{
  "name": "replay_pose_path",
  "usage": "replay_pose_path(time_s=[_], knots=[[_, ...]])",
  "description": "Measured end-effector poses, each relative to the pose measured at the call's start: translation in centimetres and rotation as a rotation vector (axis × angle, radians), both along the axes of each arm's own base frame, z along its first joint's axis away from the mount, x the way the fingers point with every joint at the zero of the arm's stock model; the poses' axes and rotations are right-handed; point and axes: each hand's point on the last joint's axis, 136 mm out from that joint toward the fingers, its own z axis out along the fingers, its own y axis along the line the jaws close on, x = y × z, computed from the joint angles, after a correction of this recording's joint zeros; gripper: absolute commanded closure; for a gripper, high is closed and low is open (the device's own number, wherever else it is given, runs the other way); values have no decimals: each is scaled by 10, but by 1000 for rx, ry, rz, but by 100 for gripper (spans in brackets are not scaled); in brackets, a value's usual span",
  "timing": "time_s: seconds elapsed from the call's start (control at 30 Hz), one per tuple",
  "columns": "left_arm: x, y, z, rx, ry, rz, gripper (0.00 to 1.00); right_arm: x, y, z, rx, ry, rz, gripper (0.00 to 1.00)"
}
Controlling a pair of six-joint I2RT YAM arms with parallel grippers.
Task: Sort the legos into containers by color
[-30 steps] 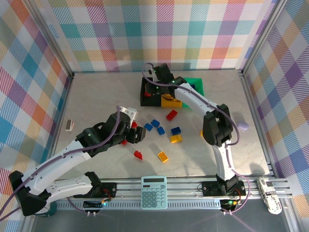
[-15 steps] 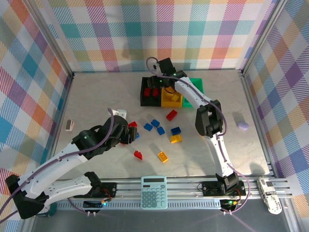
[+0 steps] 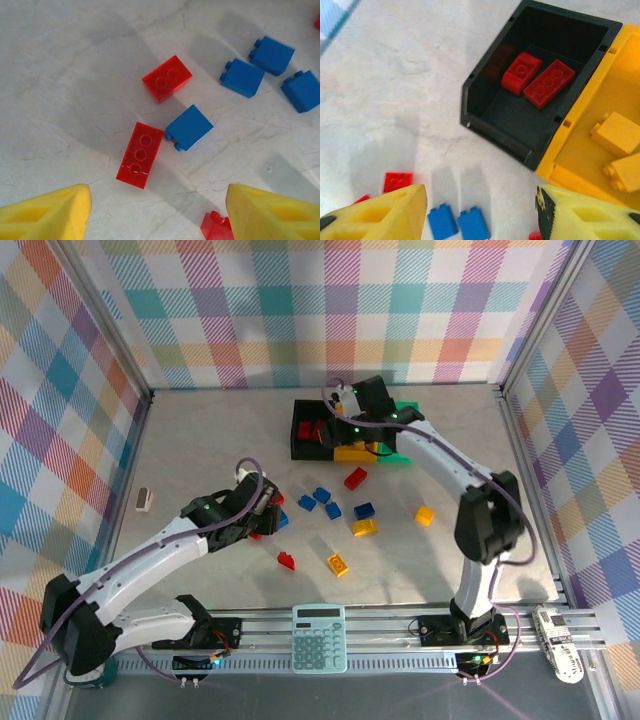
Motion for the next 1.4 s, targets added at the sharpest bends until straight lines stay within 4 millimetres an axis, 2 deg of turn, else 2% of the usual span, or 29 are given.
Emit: replay_pose_path(time_s=[0.1,0.17,0.4,0.6,0.8,1.13,1.4], knots=[[5,0,-11,18,26,9,31,-26,-5,16,26,-33,30,41],[9,2,-18,31,42,23,31,-45,-6,16,29,-36,57,41],[16,18,-52,79,130,80,33,-111,-26,-19,-5,36,112,41],[16,14,-78,102,206,58,33,-140,-49,-31,-25,60,97,40],[14,20,-104,139,294,73,33,-145,-58,-24,-24,35,78,40],[24,18,-107,56,304,79,36,-145,-59,-24,-22,41,63,40],[26,16,-119,18,349,86,42,-146,-62,-20,-26,29,52,41]])
